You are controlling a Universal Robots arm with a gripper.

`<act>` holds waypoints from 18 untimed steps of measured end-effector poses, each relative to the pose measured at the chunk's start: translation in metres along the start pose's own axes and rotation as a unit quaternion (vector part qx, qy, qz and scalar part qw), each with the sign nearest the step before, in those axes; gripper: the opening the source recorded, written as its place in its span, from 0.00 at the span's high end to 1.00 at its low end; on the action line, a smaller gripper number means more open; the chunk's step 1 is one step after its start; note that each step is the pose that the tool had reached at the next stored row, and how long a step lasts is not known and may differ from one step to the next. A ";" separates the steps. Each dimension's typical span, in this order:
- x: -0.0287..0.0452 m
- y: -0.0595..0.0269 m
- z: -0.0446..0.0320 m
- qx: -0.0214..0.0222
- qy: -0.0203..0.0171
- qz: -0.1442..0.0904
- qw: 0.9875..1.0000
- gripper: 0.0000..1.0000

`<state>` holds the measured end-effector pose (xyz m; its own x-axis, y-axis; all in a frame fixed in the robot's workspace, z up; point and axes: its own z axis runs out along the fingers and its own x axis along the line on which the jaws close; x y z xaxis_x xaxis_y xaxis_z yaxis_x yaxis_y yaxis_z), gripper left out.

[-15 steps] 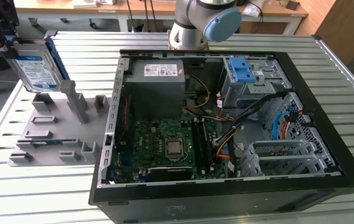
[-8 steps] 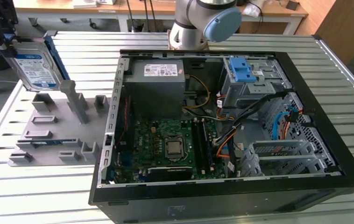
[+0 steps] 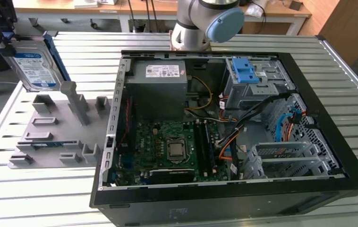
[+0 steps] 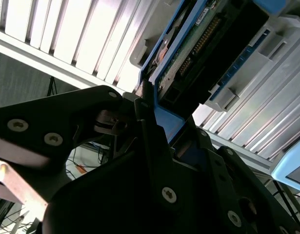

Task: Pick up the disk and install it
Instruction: 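Pick up the disk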

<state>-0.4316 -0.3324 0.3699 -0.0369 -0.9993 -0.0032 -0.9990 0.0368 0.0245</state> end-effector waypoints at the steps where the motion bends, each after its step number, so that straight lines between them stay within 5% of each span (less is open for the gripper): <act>1: 0.0000 0.0000 -0.0005 0.000 0.000 0.000 1.000 0.64; 18: 0.0000 0.0003 -0.0108 0.000 0.000 0.000 1.000 0.64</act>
<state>-0.4316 -0.3324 0.3806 -0.0369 -0.9993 -0.0032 -0.9990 0.0368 0.0245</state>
